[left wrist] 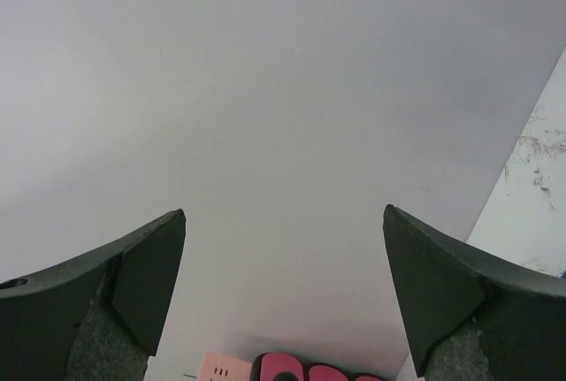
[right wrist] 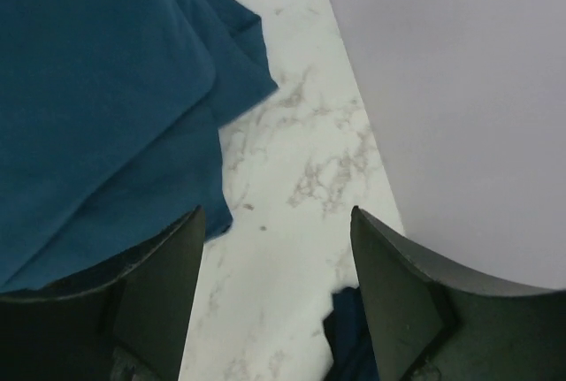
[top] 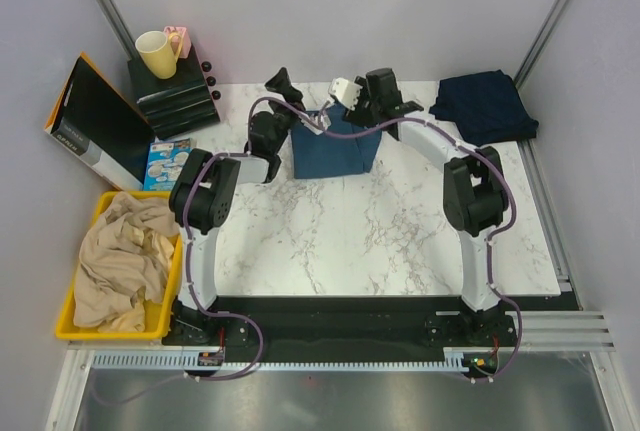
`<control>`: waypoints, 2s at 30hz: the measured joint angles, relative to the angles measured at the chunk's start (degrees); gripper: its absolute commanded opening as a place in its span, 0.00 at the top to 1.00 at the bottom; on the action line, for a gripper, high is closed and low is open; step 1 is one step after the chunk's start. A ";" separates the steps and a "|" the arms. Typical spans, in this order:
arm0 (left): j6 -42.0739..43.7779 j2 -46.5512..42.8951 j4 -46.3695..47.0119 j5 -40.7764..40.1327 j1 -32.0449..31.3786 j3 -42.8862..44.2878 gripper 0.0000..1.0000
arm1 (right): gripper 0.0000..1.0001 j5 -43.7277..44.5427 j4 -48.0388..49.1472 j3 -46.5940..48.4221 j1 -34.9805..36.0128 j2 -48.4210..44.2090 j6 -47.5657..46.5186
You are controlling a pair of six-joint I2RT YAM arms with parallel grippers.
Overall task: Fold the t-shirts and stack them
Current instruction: Fold the tshirt
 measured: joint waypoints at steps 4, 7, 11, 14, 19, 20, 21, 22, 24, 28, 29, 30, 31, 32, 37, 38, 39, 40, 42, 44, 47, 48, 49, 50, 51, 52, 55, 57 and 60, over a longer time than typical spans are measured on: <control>-0.92 -3.58 -10.19 -2.78 -0.55 0.11 0.16 | 0.27 -11.26 -19.04 19.02 -2.49 6.71 6.69; -6.01 -10.78 -35.10 0.20 -0.04 3.39 0.19 | 0.23 -17.53 -29.24 31.93 -4.59 12.98 10.25; -12.81 -14.58 -63.71 4.13 0.87 16.31 0.20 | 0.14 -24.11 -37.64 37.66 -7.21 17.53 14.34; -16.33 -15.69 -74.97 5.29 1.55 19.30 0.18 | 0.16 -28.63 -41.29 37.77 -8.98 19.54 17.59; -20.55 -13.25 -86.93 5.99 2.27 19.34 0.18 | 0.22 -35.71 -42.27 37.64 -10.91 22.45 24.59; -21.59 -12.15 -88.91 6.01 2.40 19.74 0.18 | 0.22 -36.89 -41.64 37.24 -11.21 22.71 26.38; -22.75 -10.58 -90.71 6.01 2.54 20.68 0.18 | 0.23 -37.88 -40.65 36.72 -11.54 22.75 28.20; -24.02 -8.74 -92.06 6.05 2.67 22.08 0.19 | 0.23 -38.99 -39.43 36.17 -11.82 22.75 30.08; -26.36 -4.68 -95.03 6.16 2.99 26.03 0.19 | 0.23 -41.09 -36.96 35.76 -12.15 22.82 33.53; -30.03 -0.50 -98.88 7.32 3.65 31.58 0.19 | 0.22 -45.46 -33.35 35.69 -12.46 22.82 37.79; -30.51 -0.50 -99.54 7.93 3.67 31.82 0.19 | 0.22 -46.45 -32.85 35.47 -12.41 22.82 38.18; -31.04 -0.68 -100.15 8.63 3.80 32.22 0.18 | 0.22 -47.65 -32.09 34.60 -12.35 22.67 38.47; -31.52 -0.76 -100.43 9.29 3.85 32.59 0.18 | 0.22 -48.68 -31.65 33.27 -12.20 22.32 38.56; -31.91 -0.83 -100.67 9.92 3.85 32.83 0.18 | 0.22 -49.62 -31.71 32.00 -11.96 22.08 38.38; -32.81 -1.01 -102.79 12.09 3.61 32.94 0.18 | 0.24 -51.56 -32.72 26.03 -10.10 21.73 36.83; -32.85 -1.01 -103.30 12.48 3.58 32.94 0.18 | 0.25 -51.67 -33.38 25.53 -9.75 21.73 36.72; -32.92 -1.01 -103.54 12.68 3.56 32.94 0.18 | 0.26 -51.78 -33.79 25.40 -9.35 21.79 36.52; -33.00 -1.01 -103.73 12.96 3.52 32.94 0.18 | 0.28 -51.84 -33.92 25.40 -9.01 21.84 36.37; -33.07 -1.01 -104.21 13.33 3.45 32.94 0.21 | 0.32 -51.84 -33.90 25.40 -8.66 21.84 36.11; -33.18 -0.98 -104.45 13.97 3.26 32.94 0.27 | 0.41 -51.78 -33.92 25.40 -8.66 21.86 35.74; -33.68 -0.59 -104.43 14.27 2.84 32.94 0.43 | 0.56 -51.58 -34.12 25.35 -8.72 21.92 35.15; -33.88 -0.20 -104.41 14.40 2.58 32.94 0.54 | 0.60 -51.45 -34.14 25.09 -8.76 21.92 34.95; -34.07 0.35 -104.35 14.45 2.25 32.89 0.60 | 0.66 -51.41 -34.25 24.72 -8.76 21.92 34.69; -34.42 0.81 -104.24 14.43 1.86 32.74 0.66 | 0.69 -51.28 -34.29 24.15 -8.74 21.92 34.38; -34.60 1.40 -104.13 14.43 1.49 32.44 0.74 | 0.72 -51.04 -34.29 23.30 -8.63 21.92 33.92; -34.69 1.84 -103.78 14.38 0.98 31.82 0.78 | 0.77 -50.86 -34.56 22.34 -8.50 21.92 33.44; -34.75 2.69 -103.25 14.32 -0.44 29.18 0.86 | 0.81 -51.28 -34.67 19.87 -8.04 20.83 32.22; -34.71 2.78 -102.36 13.97 -1.42 27.43 0.88 | 0.83 -50.47 -35.32 17.88 -7.48 19.47 30.99; -34.71 2.19 -101.04 13.66 -2.27 26.29 0.88 | 0.86 -49.68 -36.22 15.69 -6.78 17.97 29.09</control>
